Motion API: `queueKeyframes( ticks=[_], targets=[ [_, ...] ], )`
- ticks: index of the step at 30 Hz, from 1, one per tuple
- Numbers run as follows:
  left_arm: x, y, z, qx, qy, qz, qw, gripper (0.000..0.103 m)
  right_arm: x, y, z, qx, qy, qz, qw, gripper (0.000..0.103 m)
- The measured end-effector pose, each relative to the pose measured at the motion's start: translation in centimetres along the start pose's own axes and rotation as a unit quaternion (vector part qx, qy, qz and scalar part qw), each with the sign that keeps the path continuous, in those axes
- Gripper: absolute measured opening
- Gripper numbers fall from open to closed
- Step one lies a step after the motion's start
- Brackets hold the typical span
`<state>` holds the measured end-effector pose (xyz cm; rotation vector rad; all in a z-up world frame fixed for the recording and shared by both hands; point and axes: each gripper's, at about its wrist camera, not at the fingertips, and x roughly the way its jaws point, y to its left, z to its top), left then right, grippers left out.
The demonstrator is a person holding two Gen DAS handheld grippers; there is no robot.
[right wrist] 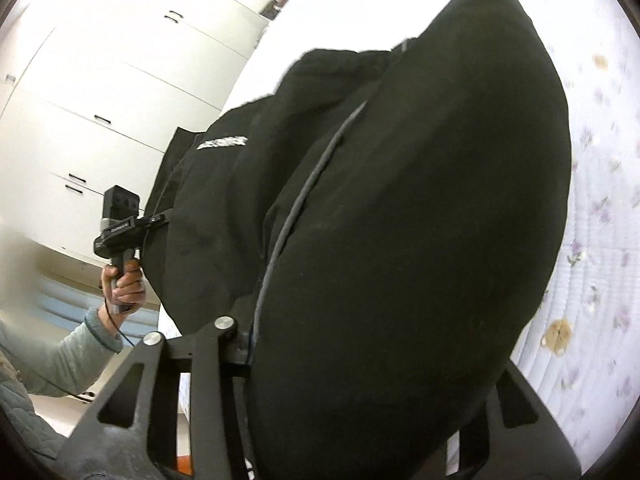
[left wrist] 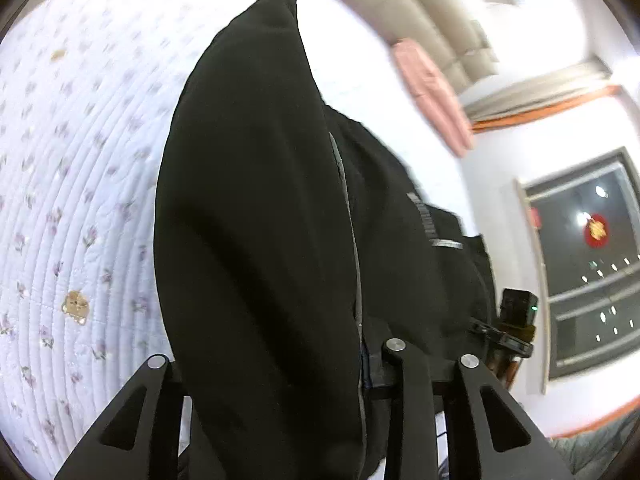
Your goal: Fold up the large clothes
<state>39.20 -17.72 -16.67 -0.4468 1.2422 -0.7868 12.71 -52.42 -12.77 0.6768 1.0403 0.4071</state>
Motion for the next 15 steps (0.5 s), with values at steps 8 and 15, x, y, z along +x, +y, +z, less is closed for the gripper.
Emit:
queueKeyframes(
  ticks=[8,15],
  targets=[
    [-8.3,-6.2,-2.4,0.076,-0.031,-0.052,0.9952,0.033,0.3,1.6,-0.6,-0.017,-0.042,-0.012,0.999,0.037],
    [-14.6,-8.6,-6.7,0.11,-0.034,-0.066,0.9912,0.033,0.3,2.0,-0.7,-0.023,-0.048,-0.027,0.998,0.038]
  ],
)
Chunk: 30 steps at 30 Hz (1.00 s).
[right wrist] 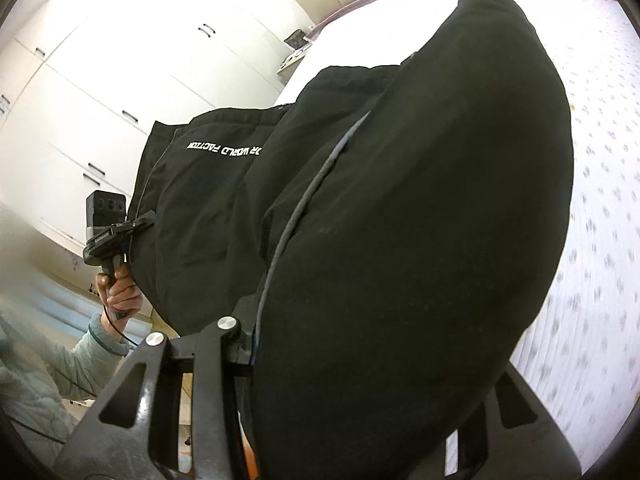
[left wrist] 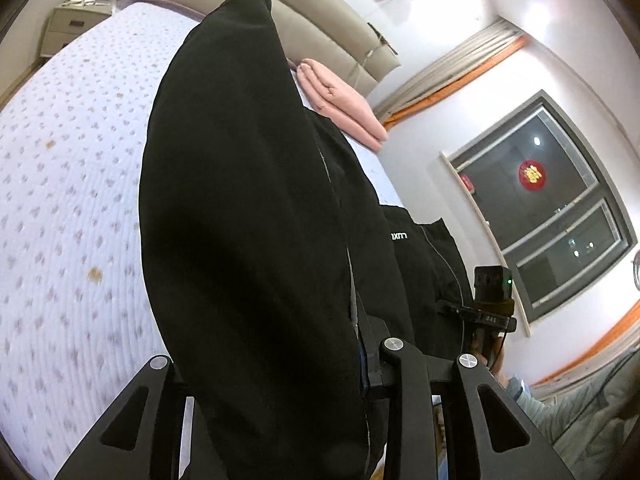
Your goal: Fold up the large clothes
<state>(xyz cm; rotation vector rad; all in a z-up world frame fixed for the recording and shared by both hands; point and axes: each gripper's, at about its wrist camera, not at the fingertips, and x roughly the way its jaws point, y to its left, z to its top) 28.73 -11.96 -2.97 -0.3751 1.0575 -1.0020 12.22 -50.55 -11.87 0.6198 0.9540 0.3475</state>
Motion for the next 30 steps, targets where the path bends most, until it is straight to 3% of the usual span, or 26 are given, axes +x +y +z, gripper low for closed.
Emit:
queueKeyframes(
  ticks=[7,8,14,16,19,21,22,24,26,28,30],
  targets=[
    [-0.1,1.0,-5.2,-0.024,0.008,-0.006,0.9997,0.033,-1.1,1.3,-1.6,0.006,0.037,-0.016,0.999,0.038],
    [0.2,1.5,-6.2,-0.028,0.01,-0.005,0.9995,0.033,-0.9,1.2,-1.7,0.003,0.026,-0.023,0.999,0.038],
    [2.4,7.0,-11.7,-0.068,0.022,0.009,0.9974,0.033,3.7,-1.3,-3.6,0.024,0.067,-0.041,0.997,0.039],
    [2.5,9.3,-13.6,-0.087,0.005,0.009,0.9962,0.034,4.4,-2.3,-4.6,0.024,0.067,-0.054,0.996,0.04],
    [2.6,12.7,-15.6,-0.134,-0.017,-0.001,0.9908,0.039,3.9,-4.8,-5.5,0.058,0.051,-0.035,0.996,0.046],
    [3.0,14.8,-17.0,-0.161,-0.025,0.005,0.9866,0.049,4.1,-6.3,-5.6,0.068,0.048,-0.039,0.996,0.057],
    [3.3,15.8,-17.6,-0.182,-0.027,0.005,0.9828,0.053,4.2,-6.9,-5.7,0.08,0.047,-0.045,0.995,0.062],
    [3.4,17.8,-18.6,-0.244,-0.033,-0.013,0.969,0.072,3.9,-8.3,-6.1,0.117,0.04,-0.054,0.991,0.073],
    [2.6,18.6,-19.3,-0.279,-0.044,-0.02,0.959,0.073,2.1,-9.1,-7.4,0.159,0.028,-0.068,0.985,0.075],
    [0.9,17.3,-19.6,-0.279,-0.052,0.015,0.9587,0.073,-0.3,-10.1,-8.9,0.193,0.011,-0.071,0.979,0.078],
    [-2.2,15.5,-19.5,-0.266,-0.062,0.076,0.9589,0.073,-2.4,-9.8,-9.8,0.202,-0.002,-0.097,0.975,0.08]
  ],
)
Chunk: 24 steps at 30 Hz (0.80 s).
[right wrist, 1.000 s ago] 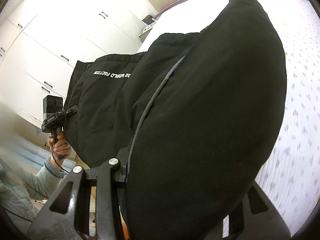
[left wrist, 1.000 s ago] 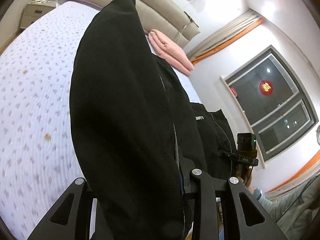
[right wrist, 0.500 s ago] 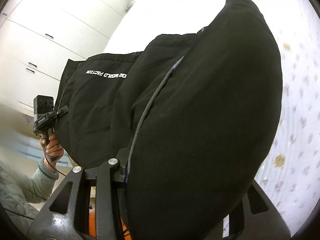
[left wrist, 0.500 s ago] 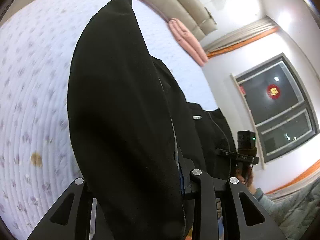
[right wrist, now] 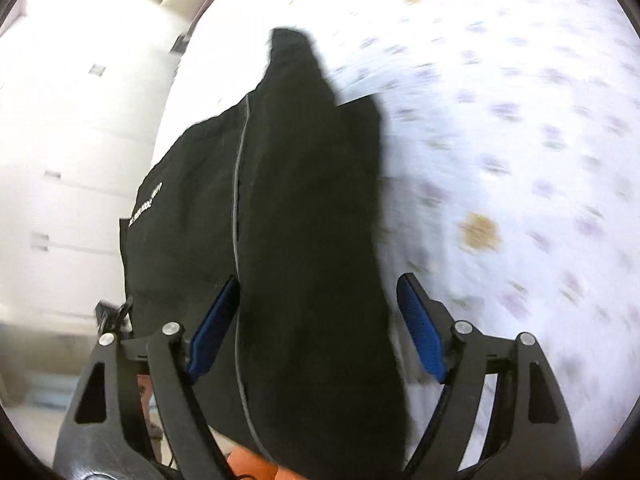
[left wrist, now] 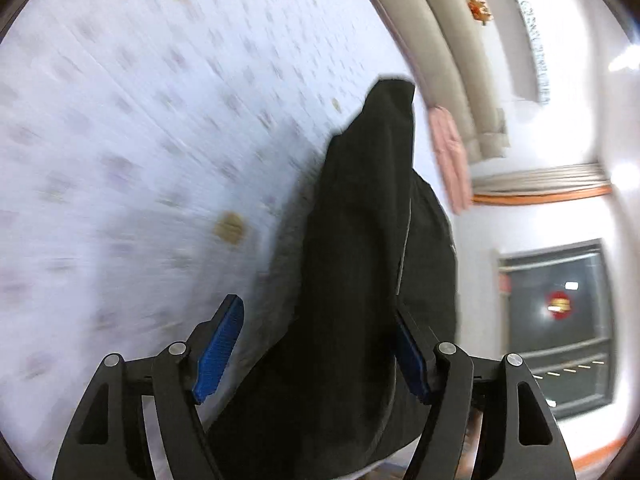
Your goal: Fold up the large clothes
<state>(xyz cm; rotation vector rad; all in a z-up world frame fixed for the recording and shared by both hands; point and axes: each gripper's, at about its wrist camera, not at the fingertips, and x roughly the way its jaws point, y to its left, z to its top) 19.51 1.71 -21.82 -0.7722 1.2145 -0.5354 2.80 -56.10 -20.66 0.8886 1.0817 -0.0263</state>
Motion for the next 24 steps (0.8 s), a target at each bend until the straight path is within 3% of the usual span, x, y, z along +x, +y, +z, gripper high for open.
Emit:
queueKeyframes(
  ticks=[2,4,5,9,11,13,15,17,18,20,24],
  targets=[
    [-2.5,-1.5,-0.3,0.025,-0.021,0.046,0.9984,0.073,-2.7,0.4,-1.0,-0.011,-0.023,-0.05,0.998,0.08],
    [-4.9,-3.6,-1.0,0.071,-0.041,0.1,0.9916,0.073,-5.2,1.4,-1.7,-0.028,-0.046,-0.08,0.995,0.081],
    [-6.6,-2.8,-1.1,0.095,-0.045,0.12,0.9872,0.073,-6.1,2.5,-2.0,-0.038,-0.057,-0.082,0.994,0.081],
    [-6.2,-8.0,-4.8,0.196,-0.069,0.179,0.9616,0.074,-7.9,7.1,-4.2,-0.11,-0.092,-0.098,0.985,0.082],
    [-4.1,-10.1,-6.4,0.23,-0.074,0.209,0.9478,0.075,-5.8,10.7,-5.7,-0.153,-0.088,-0.137,0.975,0.082],
    [-0.6,-10.5,-8.1,0.253,-0.053,0.239,0.9359,0.075,-2.3,14.8,-7.2,-0.178,-0.078,-0.165,0.967,0.082],
    [2.1,-9.9,-8.5,0.265,-0.028,0.258,0.9286,0.076,0.8,15.8,-8.7,-0.194,-0.056,-0.187,0.962,0.081],
    [4.8,-9.1,-9.3,0.294,-0.035,0.3,0.907,0.079,4.6,15.8,-9.8,-0.213,-0.039,-0.241,0.946,0.082],
    [5.4,-9.0,-9.6,0.3,-0.038,0.307,0.9022,0.081,5.3,15.8,-10.0,-0.227,-0.039,-0.262,0.937,0.083],
    [5.9,-8.6,-9.3,0.294,-0.04,0.31,0.9031,0.085,7.4,15.7,-10.7,-0.251,-0.046,-0.301,0.919,0.084],
    [5.3,-8.1,-8.3,0.285,-0.033,0.297,0.9105,0.089,7.6,15.1,-10.3,-0.24,-0.05,-0.298,0.922,0.088]
  ],
)
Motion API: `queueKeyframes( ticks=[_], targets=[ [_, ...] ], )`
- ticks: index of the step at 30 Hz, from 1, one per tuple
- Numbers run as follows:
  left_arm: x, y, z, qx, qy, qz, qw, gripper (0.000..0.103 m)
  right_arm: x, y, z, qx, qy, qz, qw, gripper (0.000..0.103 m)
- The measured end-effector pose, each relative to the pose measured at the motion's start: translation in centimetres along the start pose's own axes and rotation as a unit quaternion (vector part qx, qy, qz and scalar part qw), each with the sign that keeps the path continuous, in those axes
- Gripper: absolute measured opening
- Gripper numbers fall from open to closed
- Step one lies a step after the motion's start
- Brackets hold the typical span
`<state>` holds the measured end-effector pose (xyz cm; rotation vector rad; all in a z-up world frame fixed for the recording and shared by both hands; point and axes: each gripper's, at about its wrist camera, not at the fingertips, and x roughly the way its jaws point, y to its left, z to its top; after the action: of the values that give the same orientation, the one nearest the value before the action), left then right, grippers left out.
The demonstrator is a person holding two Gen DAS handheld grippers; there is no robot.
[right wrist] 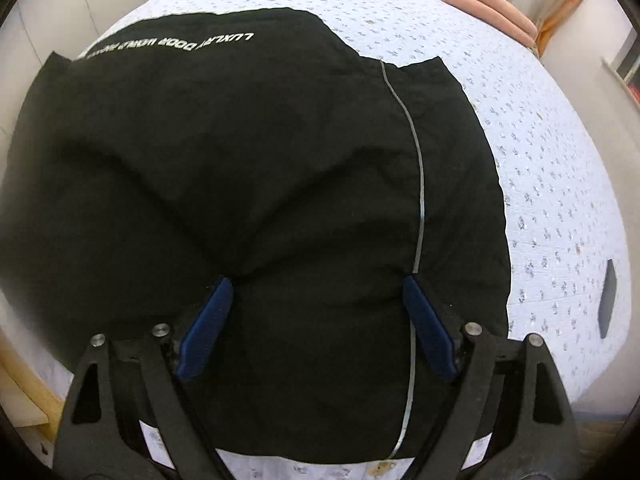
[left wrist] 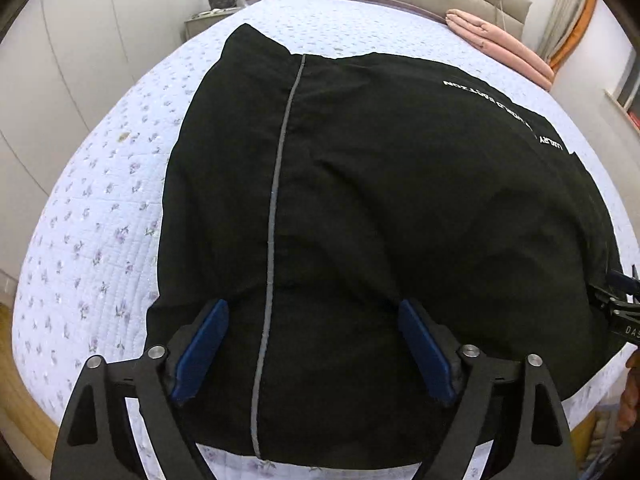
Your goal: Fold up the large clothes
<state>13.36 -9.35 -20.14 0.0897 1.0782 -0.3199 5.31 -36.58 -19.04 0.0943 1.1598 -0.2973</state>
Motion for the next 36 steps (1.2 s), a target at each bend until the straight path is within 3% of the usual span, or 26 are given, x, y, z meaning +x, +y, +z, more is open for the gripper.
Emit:
queueKeyframes(
  ticks=[2,5,14,22,29,36],
  targets=[
    [-0.5,0.1,0.1,0.003,0.0,0.004,1.0,0.089,0.1,-0.6,0.0,0.009,0.005,-0.001,1.0,0.093],
    [-2.0,0.2,-0.2,0.01,-0.007,0.001,0.9999,0.088,-0.8,-1.9,-0.1,0.036,0.007,0.02,0.999,0.093],
    [-10.3,1.2,-1.8,0.005,-0.043,0.011,0.999,0.088,-6.3,-5.2,-3.1,0.102,0.003,0.054,0.993,0.094],
    [-14.6,0.7,-3.4,0.003,-0.064,0.047,0.9968,0.088,-9.5,-5.1,-4.9,0.123,0.008,0.033,0.992,0.094],
    [-20.4,-1.2,-3.6,0.015,-0.111,0.057,0.992,0.088,-15.5,-5.0,-5.2,0.124,-0.036,0.029,0.991,0.094],
    [-29.3,-3.3,-3.6,0.022,-0.189,0.061,0.9797,0.089,-23.0,-3.3,-5.5,0.119,-0.092,0.04,0.988,0.097]
  ],
)
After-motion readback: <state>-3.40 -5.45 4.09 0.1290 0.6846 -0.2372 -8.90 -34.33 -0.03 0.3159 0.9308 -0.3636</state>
